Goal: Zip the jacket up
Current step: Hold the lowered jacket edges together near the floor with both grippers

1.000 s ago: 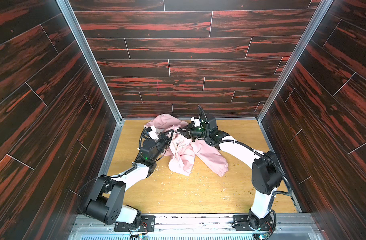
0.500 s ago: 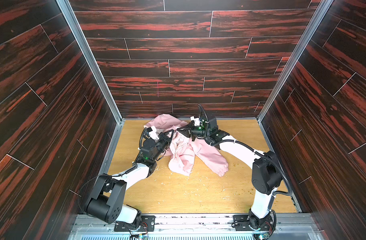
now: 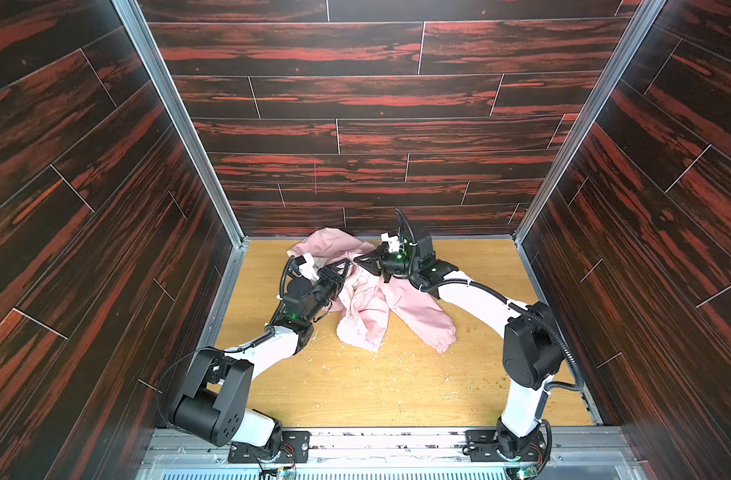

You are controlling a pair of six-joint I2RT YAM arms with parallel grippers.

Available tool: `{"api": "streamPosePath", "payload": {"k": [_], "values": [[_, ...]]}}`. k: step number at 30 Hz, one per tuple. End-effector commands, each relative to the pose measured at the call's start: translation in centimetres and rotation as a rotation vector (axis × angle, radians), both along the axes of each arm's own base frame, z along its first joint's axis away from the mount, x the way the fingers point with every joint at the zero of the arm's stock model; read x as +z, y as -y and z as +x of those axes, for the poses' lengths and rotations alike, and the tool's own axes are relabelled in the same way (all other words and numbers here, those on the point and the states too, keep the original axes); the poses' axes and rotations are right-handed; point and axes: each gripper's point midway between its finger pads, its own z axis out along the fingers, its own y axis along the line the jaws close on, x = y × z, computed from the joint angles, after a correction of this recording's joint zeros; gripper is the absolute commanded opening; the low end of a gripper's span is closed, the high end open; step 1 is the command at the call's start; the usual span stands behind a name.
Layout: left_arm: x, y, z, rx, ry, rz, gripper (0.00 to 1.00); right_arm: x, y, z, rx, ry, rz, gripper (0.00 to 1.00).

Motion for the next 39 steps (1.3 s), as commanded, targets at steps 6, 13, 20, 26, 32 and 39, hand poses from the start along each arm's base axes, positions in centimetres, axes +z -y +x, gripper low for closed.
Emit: {"api": "streamPosePath", "payload": {"k": [6, 13, 20, 26, 32, 39], "values": [[1.4, 0.0, -0.5, -0.009, 0.032, -0.029, 0.19, 2.8, 0.6, -0.2, -0.016, 0.057, 0.022, 0.0], [1.9, 0.7, -0.1, -0.041, 0.049, -0.065, 0.0, 2.9, 0.4, -0.4, -0.002, 0.06, 0.026, 0.0], [2.4, 0.6, 0.3, -0.032, 0.076, -0.101, 0.0, 2.4, 0.0, -1.6, 0.015, 0.048, 0.004, 0.0], [3.2, 0.2, 0.6, -0.002, 0.107, -0.107, 0.0, 1.5, -0.2, -2.7, 0.025, 0.027, -0.018, 0.0], [3.6, 0.2, 1.0, 0.004, 0.121, -0.12, 0.0, 1.7, -0.7, -3.3, 0.041, 0.032, -0.013, 0.0], [3.0, 0.5, 1.2, -0.008, 0.108, -0.123, 0.0, 3.6, -1.0, -3.2, 0.038, 0.066, 0.043, 0.0]]}}
